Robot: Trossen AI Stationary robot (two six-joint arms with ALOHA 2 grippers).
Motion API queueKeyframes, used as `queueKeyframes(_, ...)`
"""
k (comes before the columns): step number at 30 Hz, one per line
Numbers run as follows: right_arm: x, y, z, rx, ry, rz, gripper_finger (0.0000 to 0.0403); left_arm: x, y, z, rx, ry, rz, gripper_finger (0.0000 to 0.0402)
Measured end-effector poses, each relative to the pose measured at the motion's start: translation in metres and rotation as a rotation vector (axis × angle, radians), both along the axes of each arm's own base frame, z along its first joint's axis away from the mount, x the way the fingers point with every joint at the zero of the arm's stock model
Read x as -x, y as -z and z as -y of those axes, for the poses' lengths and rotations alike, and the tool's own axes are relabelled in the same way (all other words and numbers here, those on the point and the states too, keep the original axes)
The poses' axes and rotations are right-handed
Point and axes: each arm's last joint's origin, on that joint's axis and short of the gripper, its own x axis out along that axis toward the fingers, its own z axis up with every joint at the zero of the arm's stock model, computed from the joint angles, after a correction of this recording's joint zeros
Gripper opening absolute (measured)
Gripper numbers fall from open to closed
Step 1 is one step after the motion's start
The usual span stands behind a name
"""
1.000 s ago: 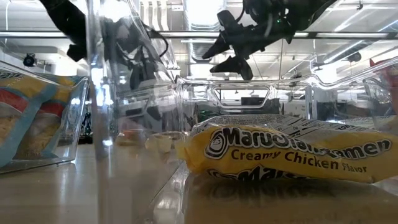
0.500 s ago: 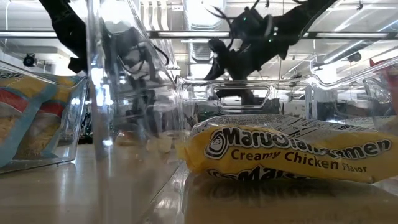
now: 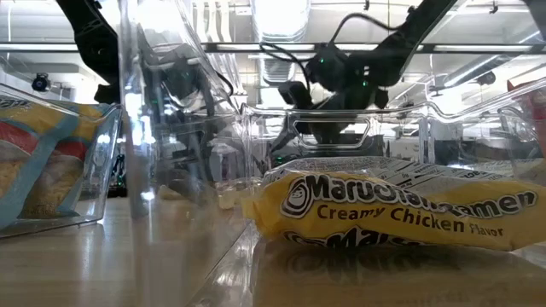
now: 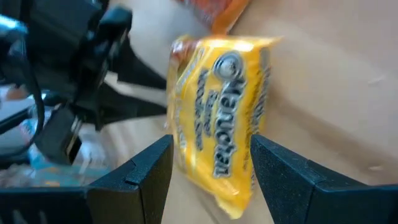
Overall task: Sort Maruchan noodles
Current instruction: Put the yellow noodle pack into the middle transparent bin
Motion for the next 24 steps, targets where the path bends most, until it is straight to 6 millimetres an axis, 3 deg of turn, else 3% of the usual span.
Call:
queueKeyframes(12, -0.005, 0.005, 0.000, -0.042, -0.040, 0.050, 0.0203, 0.000, 0.001, -0.001, -0.001, -0.019, 0.006, 0.0134)
queueKeyframes(24, -0.002, 0.008, -0.001, -0.042, -0.053, 0.001, 0.0203, -0.004, -0.031, 0.003, 0.008, 0.045, 0.207, 0.0134)
